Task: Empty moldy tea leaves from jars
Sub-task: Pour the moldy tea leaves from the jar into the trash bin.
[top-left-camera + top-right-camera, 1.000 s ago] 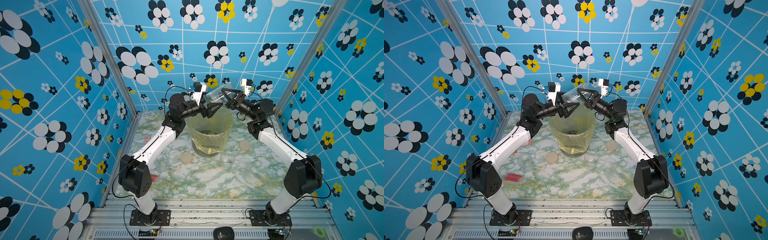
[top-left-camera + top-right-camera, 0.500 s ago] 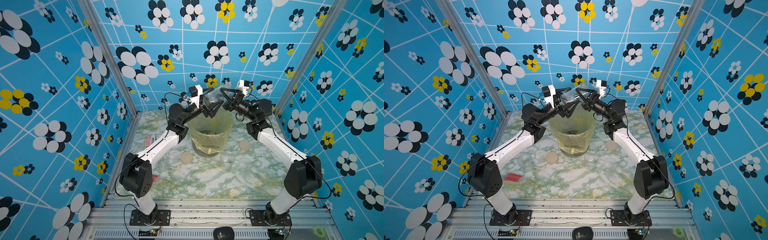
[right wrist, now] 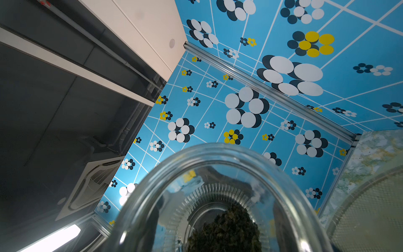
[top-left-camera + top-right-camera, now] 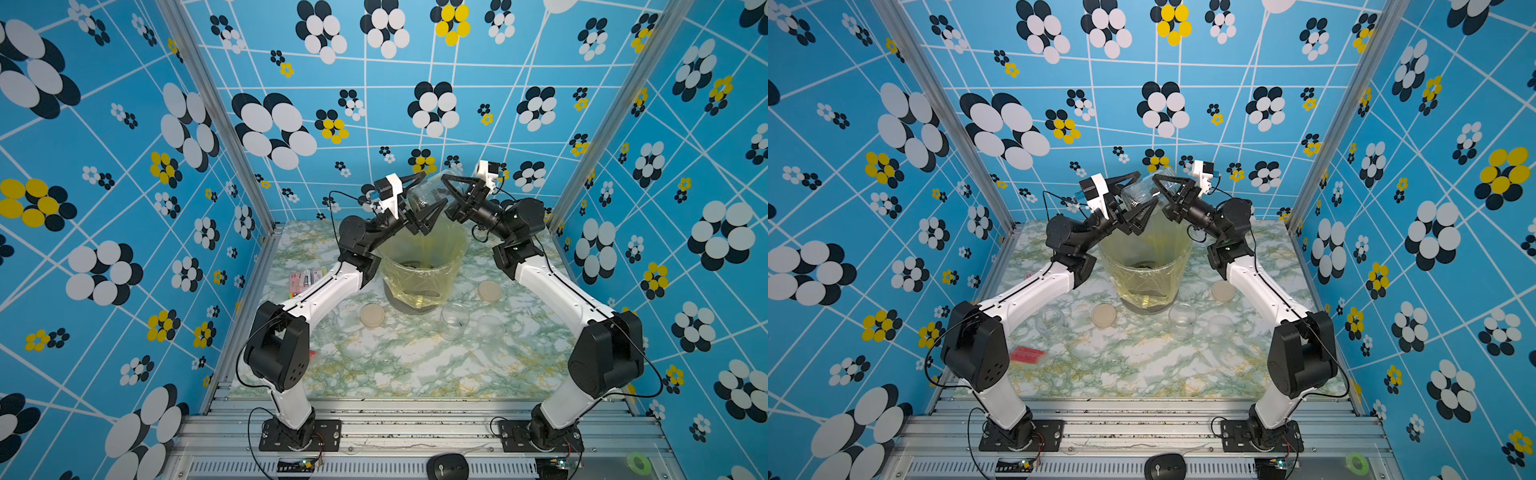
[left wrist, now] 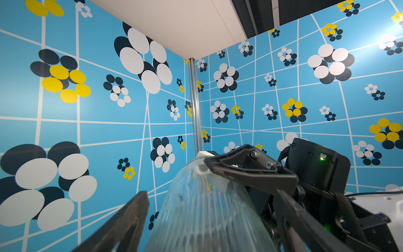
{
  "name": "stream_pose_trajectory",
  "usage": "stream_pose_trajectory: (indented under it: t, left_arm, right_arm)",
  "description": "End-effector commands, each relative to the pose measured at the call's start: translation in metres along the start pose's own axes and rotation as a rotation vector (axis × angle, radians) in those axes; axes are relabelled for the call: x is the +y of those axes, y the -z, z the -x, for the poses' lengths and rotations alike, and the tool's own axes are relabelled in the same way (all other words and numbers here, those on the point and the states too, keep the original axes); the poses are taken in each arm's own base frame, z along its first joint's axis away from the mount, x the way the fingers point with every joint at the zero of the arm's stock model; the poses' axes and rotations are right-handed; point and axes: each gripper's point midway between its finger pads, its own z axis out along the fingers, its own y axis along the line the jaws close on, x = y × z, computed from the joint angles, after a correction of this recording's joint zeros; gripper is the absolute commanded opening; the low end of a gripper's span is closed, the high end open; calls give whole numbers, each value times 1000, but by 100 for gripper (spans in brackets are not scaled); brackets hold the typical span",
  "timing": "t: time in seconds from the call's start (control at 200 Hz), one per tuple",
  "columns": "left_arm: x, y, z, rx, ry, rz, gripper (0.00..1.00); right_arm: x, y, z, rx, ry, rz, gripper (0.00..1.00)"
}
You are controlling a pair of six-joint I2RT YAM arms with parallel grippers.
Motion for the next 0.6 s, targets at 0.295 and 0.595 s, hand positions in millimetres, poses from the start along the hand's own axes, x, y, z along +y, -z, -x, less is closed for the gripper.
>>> stream_pose_trajectory:
  t: [0.295, 0.595]
  left_arm:
    - [-4, -1, -14, -8, 24, -6, 93]
    - [-2, -6, -11, -26, 28, -15, 90]
  right_arm:
    - [61, 1, 4, -23, 61, 128, 37]
    - [57, 1, 2, -20, 50, 129, 37]
